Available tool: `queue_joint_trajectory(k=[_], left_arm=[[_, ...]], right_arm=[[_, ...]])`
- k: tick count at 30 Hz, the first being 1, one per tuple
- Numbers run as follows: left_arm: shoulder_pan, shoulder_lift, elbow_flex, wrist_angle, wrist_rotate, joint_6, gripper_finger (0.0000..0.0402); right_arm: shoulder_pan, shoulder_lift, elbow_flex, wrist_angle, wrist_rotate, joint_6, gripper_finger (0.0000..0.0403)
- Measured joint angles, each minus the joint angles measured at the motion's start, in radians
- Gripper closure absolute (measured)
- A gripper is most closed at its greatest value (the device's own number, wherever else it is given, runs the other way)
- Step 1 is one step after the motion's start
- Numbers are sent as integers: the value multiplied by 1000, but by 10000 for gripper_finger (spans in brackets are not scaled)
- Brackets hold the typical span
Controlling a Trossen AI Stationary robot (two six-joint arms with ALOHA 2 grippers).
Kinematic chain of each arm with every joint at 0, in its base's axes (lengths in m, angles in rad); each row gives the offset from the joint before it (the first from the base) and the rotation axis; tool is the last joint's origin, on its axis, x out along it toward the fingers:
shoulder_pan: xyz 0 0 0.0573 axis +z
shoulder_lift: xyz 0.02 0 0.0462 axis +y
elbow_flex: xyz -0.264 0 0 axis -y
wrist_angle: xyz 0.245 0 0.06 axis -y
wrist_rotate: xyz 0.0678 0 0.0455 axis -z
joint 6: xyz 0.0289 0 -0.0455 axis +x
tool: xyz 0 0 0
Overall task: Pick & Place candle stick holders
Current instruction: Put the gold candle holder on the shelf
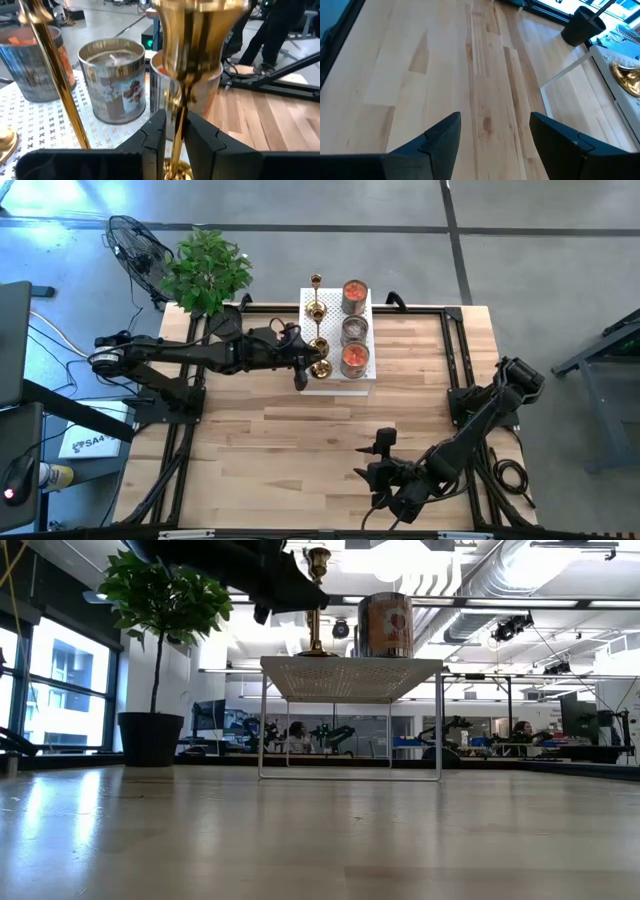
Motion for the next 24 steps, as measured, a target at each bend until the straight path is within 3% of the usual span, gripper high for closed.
queue_joint_trajectory(k=[24], left_arm=[[0,0,0,-4,37,-11,338]], right_arm=[[-6,0,0,48,-31,-44,172]])
